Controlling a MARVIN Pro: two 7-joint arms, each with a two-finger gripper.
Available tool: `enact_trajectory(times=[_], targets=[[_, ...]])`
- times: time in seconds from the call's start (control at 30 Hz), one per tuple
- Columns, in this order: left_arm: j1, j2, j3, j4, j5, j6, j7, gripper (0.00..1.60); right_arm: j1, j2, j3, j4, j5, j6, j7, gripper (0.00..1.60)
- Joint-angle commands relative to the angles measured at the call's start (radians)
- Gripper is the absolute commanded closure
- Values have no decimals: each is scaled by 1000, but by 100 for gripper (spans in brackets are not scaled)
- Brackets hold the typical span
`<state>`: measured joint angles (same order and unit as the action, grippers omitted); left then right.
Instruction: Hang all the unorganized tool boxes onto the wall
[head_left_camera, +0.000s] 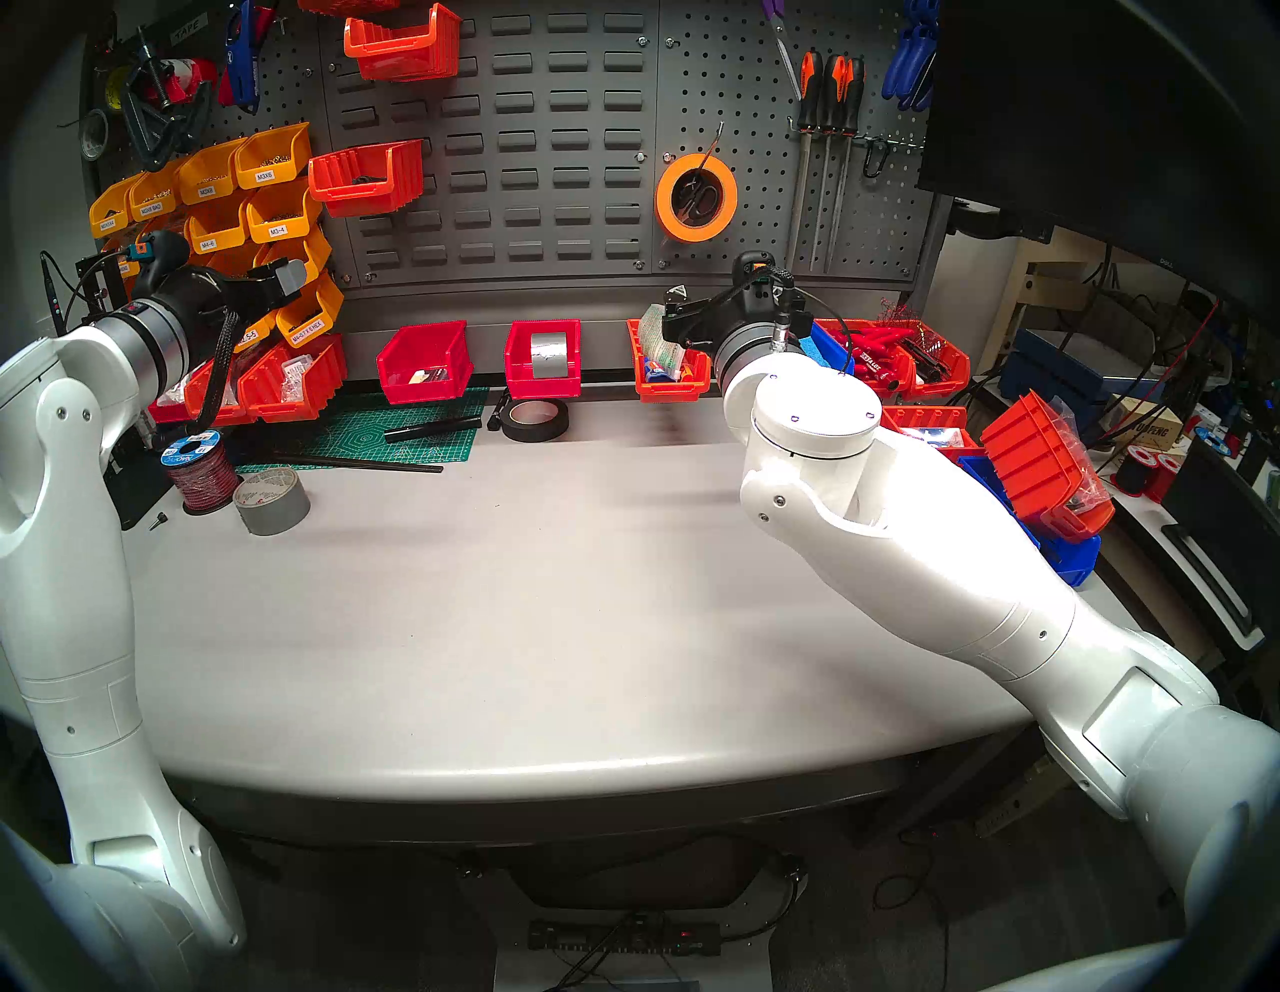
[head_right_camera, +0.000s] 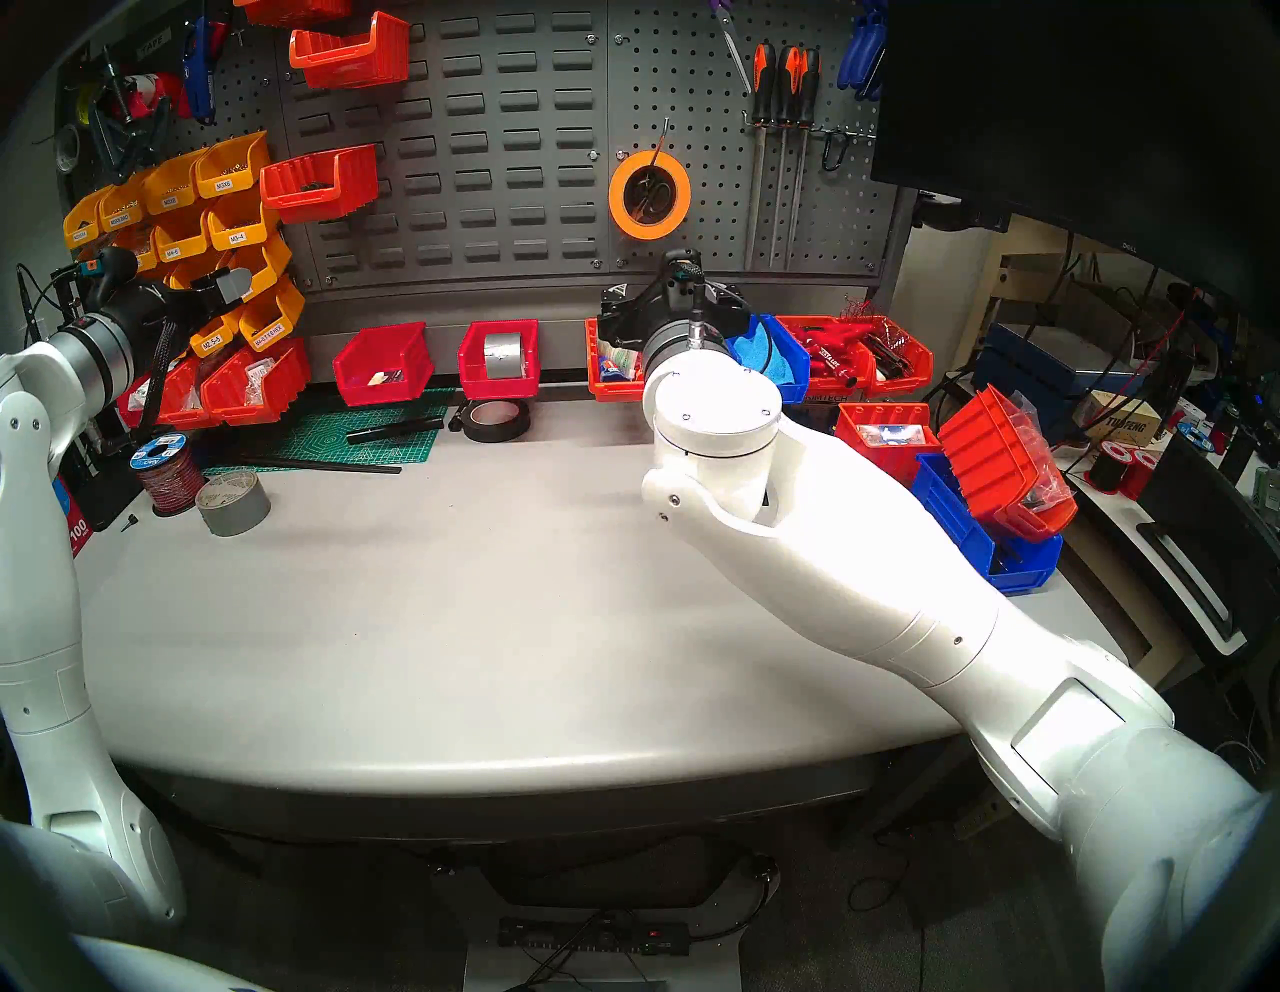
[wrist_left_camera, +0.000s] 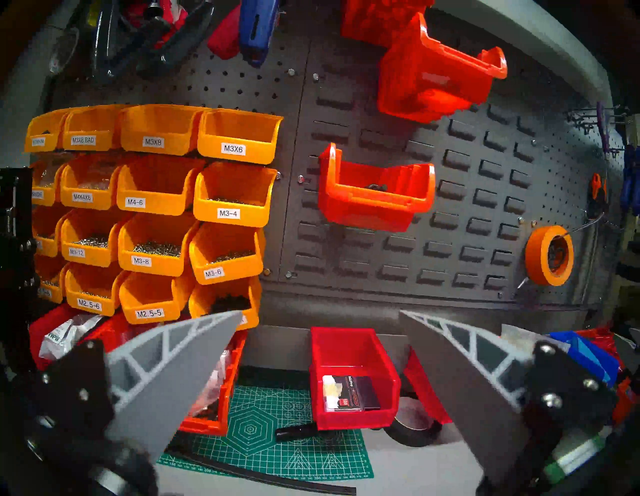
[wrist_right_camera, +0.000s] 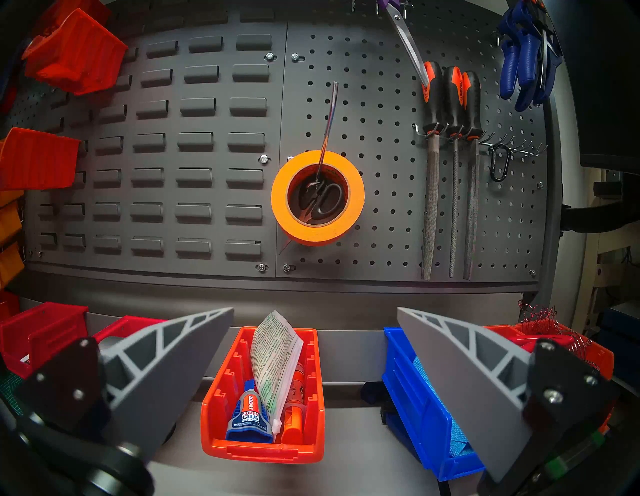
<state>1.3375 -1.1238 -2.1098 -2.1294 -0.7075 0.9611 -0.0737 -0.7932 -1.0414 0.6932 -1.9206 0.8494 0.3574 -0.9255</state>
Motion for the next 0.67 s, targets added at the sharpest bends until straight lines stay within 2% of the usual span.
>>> enact_trajectory(times=[0.0,0.03,0.07,0.1,0.3,0.47,0.63], targets=[[102,-101,-66,-103,21,-23,-9,0,12,-3,5,-7,-4,-1,0,0],[143,-136,-86,-146,31,-35,-10,0,12,-3,5,-7,-4,-1,0,0],[130,-128,-84,-135,31,-33,-13,0,12,-3,5,-7,-4,-1,0,0],[160,-156,-98,-166,40,-44,-15,0,12,-3,5,-7,-4,-1,0,0],[232,-222,-132,-235,76,-93,-41,0,13,-3,5,-7,-5,0,0,0],[308,-295,-151,-281,115,-178,-80,0,14,-2,5,-8,-5,0,0,0],[373,-341,-159,-302,157,-263,-136,0,14,-2,4,-8,-6,1,0,0]])
